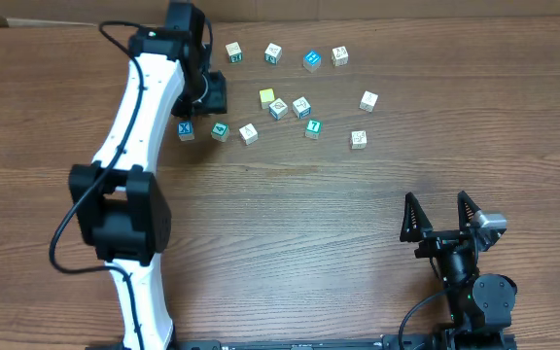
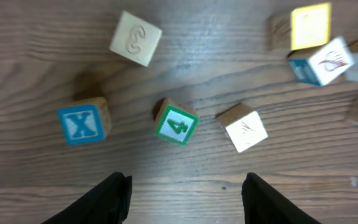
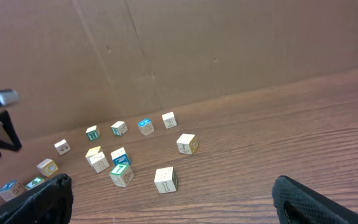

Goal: Form a horizontal line
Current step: 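Lower the left gripper toward the green 4 block, then close the left gripper around the green 4 block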

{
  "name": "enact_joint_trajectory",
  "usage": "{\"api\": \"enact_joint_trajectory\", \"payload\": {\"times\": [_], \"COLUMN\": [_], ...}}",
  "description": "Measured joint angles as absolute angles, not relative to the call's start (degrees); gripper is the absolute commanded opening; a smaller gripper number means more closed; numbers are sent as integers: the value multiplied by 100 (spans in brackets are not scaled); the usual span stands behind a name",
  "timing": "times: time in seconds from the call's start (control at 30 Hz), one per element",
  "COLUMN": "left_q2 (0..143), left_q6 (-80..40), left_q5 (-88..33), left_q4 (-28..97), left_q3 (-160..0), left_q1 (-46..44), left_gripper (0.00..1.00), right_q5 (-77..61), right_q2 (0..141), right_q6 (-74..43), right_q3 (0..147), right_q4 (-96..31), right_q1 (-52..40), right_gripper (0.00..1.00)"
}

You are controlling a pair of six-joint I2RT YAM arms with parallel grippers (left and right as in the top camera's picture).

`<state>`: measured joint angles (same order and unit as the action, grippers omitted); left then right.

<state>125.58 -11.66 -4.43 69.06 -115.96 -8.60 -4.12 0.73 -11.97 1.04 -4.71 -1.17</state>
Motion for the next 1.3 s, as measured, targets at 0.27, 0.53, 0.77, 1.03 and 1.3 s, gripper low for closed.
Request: {"api": "enact_joint_trajectory", "payload": {"times": [0.27, 0.53, 0.77, 1.03, 1.3], "left_q2": [13135, 13338, 13340, 13340, 13343], "left_q6": [-1013, -683, -427, -403, -401], "left_q5": [-379, -204, -169, -143, -143], "left_q4": [6908, 6753, 6657, 6353, 6143], "left_q3": [-11585, -11583, -11581, -11288, -11135], "left_q1": [-882, -882, -882, -932, -1015], "left_gripper": [55, 56, 57, 57, 51], "right_q5": [-410, -410, -410, -412, -412], "right_q2": [73, 73, 73, 73, 73], "right_q6": [-1199, -1197, -1197, -1199, -1197], "right_q3": [104, 104, 104, 104, 104], "right_q4": [-473, -469, -473, -469, -469], "right_q1": [-117, -117, -117, -117, -117], "right_gripper": [100, 100, 100, 100, 100]}}
